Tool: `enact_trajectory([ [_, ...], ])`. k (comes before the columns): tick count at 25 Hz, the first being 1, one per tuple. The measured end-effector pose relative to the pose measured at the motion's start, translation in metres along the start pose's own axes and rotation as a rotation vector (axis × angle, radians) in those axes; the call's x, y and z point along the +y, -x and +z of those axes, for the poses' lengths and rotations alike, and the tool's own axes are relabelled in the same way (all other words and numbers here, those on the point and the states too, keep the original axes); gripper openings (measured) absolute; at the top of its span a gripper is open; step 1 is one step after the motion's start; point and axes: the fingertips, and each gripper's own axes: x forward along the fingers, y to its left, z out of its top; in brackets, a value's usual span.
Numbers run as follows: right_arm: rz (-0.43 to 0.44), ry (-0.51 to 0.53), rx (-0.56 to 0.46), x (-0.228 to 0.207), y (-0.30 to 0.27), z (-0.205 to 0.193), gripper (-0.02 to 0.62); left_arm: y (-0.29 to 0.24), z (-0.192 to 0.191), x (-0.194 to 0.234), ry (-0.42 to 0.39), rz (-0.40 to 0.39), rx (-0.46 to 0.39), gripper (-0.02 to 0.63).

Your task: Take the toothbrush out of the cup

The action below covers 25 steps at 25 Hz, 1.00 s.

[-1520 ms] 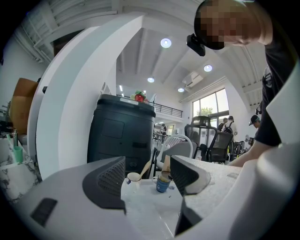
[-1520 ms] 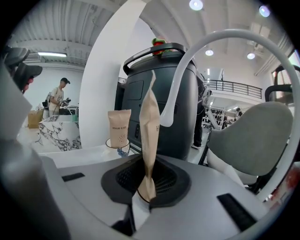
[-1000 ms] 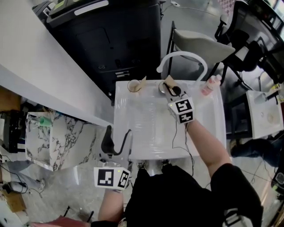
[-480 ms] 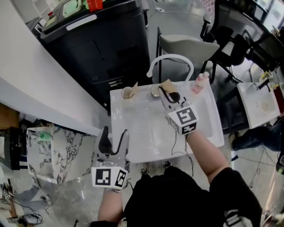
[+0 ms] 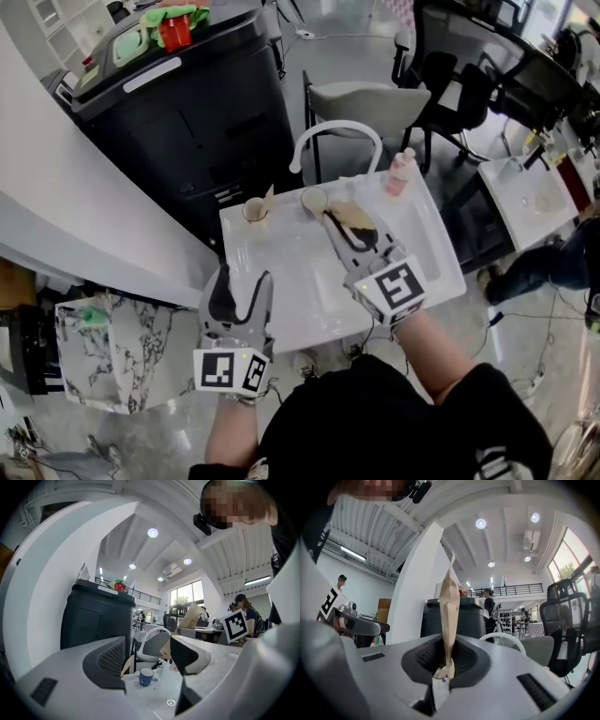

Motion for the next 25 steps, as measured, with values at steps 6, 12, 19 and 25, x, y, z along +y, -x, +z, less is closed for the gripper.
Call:
enact_trajectory([
  [6,-0.033,-0.028,-0.001,0.017,0.033,0.008,0.023,-0.002,0.007,-0.013,0.002,-0.060,-0.019,0.285],
  [12,-0.050,-0.033,0.007,0.031,0.054,0.009,0.023,0.001,0.013,-0.023,-0.002,-0.102,-0.026,0.285],
  [19,-0.052,-0.041,0.016,0.041,0.060,0.009,0.023,0.007,0.015,-0.025,-0.003,-0.114,-0.028,0.285],
  [25,-0.033,-0.023,-0.003,0.042,0.056,0.008,0.023,0.009,0.010,-0.020,0.001,-0.097,-0.016,0.285],
])
